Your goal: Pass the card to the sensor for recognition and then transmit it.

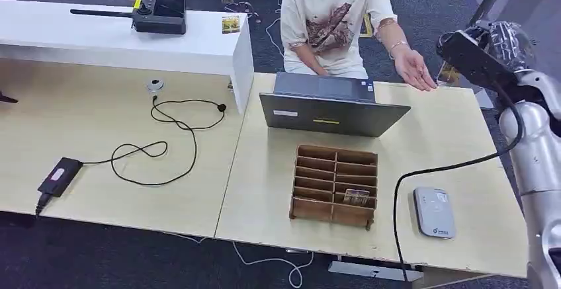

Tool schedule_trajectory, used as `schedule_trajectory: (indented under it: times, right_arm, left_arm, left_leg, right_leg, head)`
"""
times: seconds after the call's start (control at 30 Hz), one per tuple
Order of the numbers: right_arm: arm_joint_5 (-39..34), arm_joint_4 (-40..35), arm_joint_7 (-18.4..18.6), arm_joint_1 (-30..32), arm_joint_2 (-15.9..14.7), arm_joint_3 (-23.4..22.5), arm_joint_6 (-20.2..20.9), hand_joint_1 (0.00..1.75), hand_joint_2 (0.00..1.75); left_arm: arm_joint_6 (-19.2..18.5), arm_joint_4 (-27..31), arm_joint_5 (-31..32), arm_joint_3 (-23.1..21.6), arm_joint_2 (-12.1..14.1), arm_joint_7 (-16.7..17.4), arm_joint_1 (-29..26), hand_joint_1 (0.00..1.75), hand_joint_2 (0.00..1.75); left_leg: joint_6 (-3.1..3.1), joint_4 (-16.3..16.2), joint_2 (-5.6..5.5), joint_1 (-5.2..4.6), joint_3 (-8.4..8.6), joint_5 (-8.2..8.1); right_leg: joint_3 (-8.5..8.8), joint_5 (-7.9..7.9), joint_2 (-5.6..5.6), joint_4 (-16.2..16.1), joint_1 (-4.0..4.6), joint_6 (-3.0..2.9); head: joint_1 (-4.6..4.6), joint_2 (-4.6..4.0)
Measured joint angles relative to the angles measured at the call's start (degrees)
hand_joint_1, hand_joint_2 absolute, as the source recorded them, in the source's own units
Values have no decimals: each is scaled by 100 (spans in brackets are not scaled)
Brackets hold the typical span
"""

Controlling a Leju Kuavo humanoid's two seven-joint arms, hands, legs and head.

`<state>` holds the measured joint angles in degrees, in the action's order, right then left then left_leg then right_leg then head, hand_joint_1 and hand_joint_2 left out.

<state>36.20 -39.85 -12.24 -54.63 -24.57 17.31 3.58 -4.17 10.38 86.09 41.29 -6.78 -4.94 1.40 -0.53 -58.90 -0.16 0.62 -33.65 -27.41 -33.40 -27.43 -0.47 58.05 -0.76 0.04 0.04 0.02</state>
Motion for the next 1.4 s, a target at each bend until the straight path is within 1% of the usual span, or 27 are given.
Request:
schedule_trajectory:
  times: [0.27,0.47,0.67,0.87,1.03,1.4]
  right_arm:
    - [599,70,330,-505,615,15,-328,175,175]
    - [835,370,441,-820,919,33,-496,175,175]
    - [977,732,527,-1008,1065,44,-664,175,175]
    - [1134,1065,741,-1134,1168,63,-848,175,175]
    - [1396,1298,1022,-1239,1244,98,-970,175,175]
    - [1866,1667,1401,-1483,1447,282,-975,175,175]
  left_arm:
    - [-11,0,11,2,-33,9,13,0,175]
    - [-17,0,22,2,-37,4,15,0,175]
    - [-31,0,31,0,-37,-28,14,0,175]
    - [-35,0,33,2,-37,-55,13,0,175]
    - [-46,0,35,2,-37,-55,12,0,175]
    - [-46,0,37,2,-37,-57,10,0,175]
  left_leg:
    - [-3,0,3,1,3,2]
    - [-4,0,2,1,3,3]
    - [-4,0,1,0,2,3]
    - [-4,0,0,1,2,3]
    - [-4,0,1,1,2,3]
    - [-4,0,1,1,3,3]
  right_leg:
    - [0,0,3,1,1,0]
    - [0,0,2,1,0,0]
    - [0,0,1,1,0,0]
    - [0,0,1,1,0,0]
    - [0,0,1,2,1,0]
    - [0,0,2,2,1,0]
  head:
    - [0,-2]
    - [0,-2]
    - [0,0]
    - [2,-2]
    - [0,-2]
    - [2,-2]
